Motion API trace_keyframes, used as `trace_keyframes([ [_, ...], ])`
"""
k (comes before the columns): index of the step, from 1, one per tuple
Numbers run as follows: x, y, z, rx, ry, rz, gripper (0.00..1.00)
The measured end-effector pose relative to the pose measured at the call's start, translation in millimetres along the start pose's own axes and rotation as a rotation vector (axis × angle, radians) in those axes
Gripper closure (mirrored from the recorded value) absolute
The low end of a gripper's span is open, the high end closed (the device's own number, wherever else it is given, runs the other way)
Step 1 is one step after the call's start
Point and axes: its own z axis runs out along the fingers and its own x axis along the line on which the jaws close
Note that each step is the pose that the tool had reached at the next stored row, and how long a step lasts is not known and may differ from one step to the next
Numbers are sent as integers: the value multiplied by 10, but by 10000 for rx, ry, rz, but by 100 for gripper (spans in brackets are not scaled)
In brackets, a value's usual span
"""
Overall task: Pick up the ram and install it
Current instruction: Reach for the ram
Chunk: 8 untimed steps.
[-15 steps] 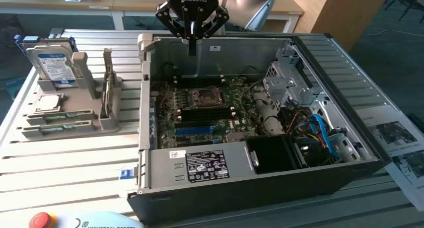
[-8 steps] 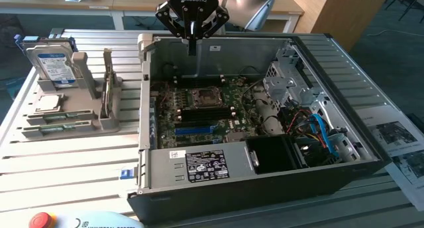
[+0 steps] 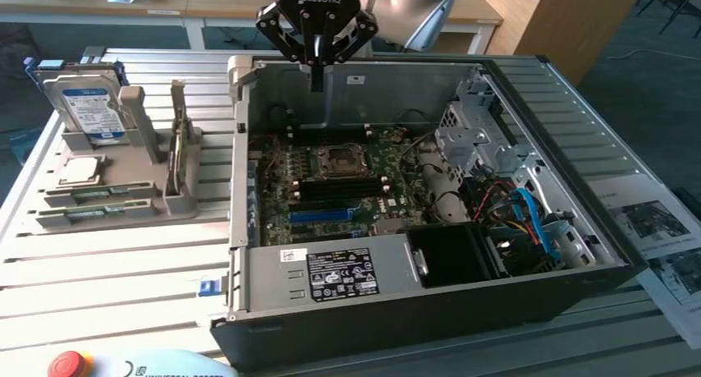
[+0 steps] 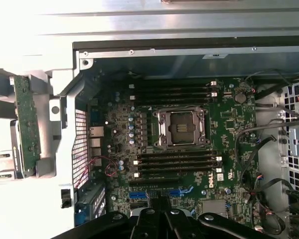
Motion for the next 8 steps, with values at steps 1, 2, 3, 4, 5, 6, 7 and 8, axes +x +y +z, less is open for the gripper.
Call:
trace_keyframes([
  [1,8,-1,-1,1,1,-1,90],
  [2,17,-1,-1,1,1,-1,90],
  [3,27,-2,-2,2,1,-1,90],
  [4,40,-3,-2,2,1,0,90],
  [5,56,-4,-2,2,1,0,90],
  [6,73,-5,-3,2,1,-1,90],
  [7,89,-7,-3,2,1,0,90],
  [8,106,-8,-4,2,1,-1,90],
])
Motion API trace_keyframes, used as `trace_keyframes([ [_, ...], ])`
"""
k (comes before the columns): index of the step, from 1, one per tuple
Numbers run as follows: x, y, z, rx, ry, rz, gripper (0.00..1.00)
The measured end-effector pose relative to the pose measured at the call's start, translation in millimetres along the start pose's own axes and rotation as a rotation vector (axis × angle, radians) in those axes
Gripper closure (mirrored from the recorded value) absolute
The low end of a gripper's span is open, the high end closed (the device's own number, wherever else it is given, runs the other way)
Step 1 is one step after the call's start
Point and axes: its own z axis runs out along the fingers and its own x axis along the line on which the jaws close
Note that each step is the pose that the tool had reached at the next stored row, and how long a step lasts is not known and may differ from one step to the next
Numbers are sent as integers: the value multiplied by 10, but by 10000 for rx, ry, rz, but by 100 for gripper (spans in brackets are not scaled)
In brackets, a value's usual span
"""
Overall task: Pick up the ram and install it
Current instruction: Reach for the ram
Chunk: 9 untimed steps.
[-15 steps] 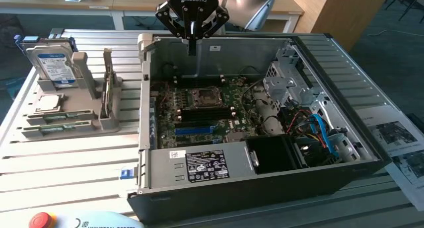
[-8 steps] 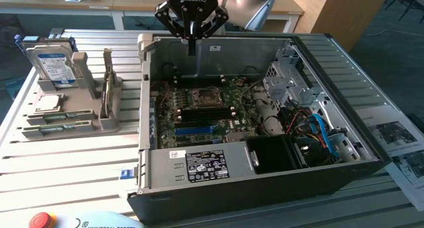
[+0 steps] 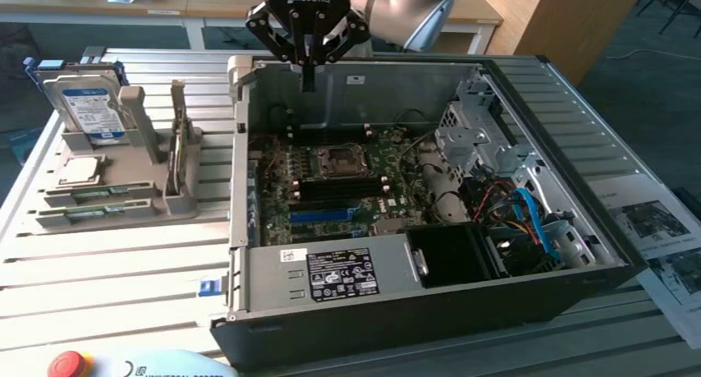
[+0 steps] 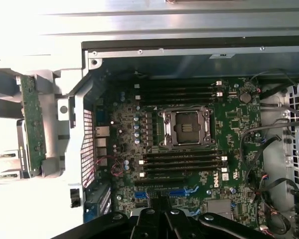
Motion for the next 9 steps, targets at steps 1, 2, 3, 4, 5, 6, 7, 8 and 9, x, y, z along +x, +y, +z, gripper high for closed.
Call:
trace_keyframes([
  [1,18,-2,-1,1,0,0,90],
  [2,36,-3,-1,0,0,0,90],
  [3,54,-4,-1,0,0,0,90],
  [4,74,-6,-2,0,0,0,90],
  [5,93,-7,-3,0,0,1,90],
  [6,112,-8,-3,-1,0,1,90],
  [7,134,-10,-3,0,0,1,90],
  [8,157,-12,-4,0,0,1,90],
  [9,181,-14,-5,0,0,0,90],
])
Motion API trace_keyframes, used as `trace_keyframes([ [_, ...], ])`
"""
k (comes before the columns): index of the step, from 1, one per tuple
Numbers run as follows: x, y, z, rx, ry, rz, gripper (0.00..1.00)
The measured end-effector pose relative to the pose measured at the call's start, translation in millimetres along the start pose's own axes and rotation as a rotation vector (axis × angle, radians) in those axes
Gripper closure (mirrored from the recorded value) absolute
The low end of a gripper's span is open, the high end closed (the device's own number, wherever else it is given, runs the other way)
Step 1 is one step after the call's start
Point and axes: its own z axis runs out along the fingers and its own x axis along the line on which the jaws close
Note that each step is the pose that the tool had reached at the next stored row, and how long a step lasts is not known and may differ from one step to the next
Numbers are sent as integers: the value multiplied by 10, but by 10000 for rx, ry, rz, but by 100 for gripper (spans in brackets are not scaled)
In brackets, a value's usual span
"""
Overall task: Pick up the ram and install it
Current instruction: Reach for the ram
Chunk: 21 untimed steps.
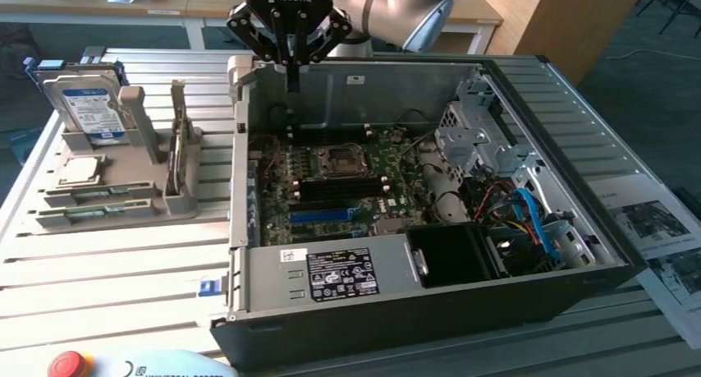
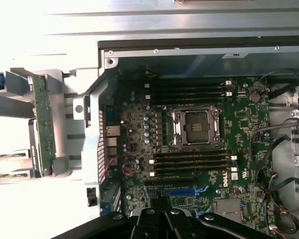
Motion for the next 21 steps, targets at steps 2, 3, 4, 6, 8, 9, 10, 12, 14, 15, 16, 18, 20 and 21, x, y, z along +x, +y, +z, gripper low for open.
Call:
trace_keyframes([
  [2,48,-4,-1,0,1,-1,90],
  [3,72,-5,-2,-1,0,0,90],
  [4,94,-7,-3,0,1,1,90],
  [6,144,-11,-4,0,0,0,90],
  [8,190,-14,-5,0,0,0,90],
  [9,213,-16,-6,0,0,-1,90],
  [10,235,-17,-6,0,0,0,90],
  [12,266,-20,-7,-1,0,1,90],
  [14,304,-23,-8,-1,0,0,90],
  [15,323,-24,-8,-1,0,0,90],
  [16,344,-26,-9,-1,0,0,90],
  [18,388,-29,-10,0,0,-1,90],
  [20,435,-32,-12,0,1,1,90],
  [21,460,-34,-12,0,0,1,90],
])
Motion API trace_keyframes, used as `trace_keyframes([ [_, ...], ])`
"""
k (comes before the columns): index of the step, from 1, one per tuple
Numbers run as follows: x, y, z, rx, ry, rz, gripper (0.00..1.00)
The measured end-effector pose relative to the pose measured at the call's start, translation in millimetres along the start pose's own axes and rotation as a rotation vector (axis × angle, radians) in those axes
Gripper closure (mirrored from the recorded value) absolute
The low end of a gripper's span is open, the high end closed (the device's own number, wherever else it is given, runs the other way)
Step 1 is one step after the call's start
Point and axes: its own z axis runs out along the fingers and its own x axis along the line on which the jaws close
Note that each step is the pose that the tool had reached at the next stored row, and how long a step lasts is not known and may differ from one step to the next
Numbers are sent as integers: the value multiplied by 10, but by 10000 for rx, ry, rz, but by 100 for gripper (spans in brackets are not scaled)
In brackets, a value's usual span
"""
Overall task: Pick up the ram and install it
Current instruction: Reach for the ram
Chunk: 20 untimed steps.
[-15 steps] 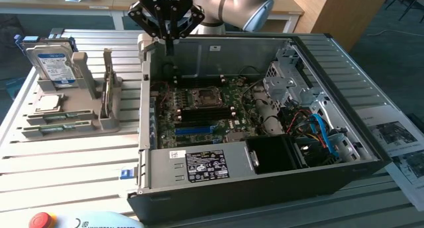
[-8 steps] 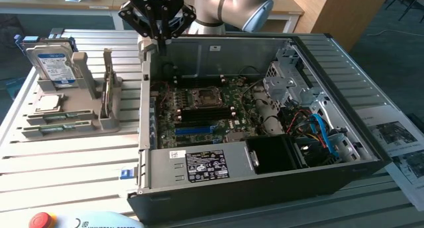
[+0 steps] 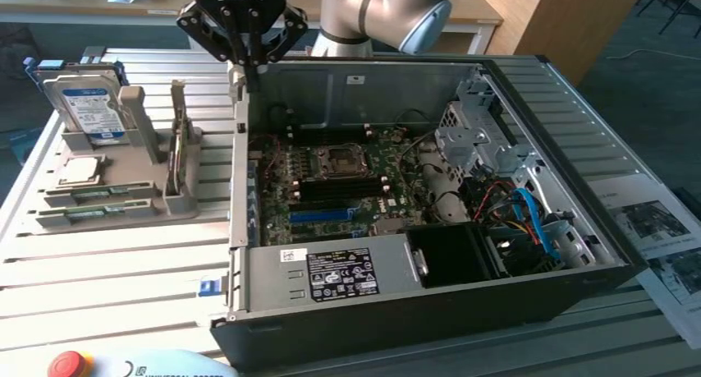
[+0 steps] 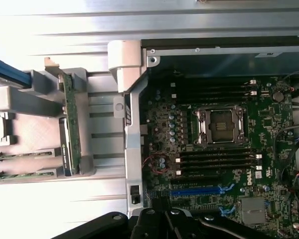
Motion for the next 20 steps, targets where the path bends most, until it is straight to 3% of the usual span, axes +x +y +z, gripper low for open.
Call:
trace_keyframes([
  [20,479,-36,-13,0,0,-1,90],
])
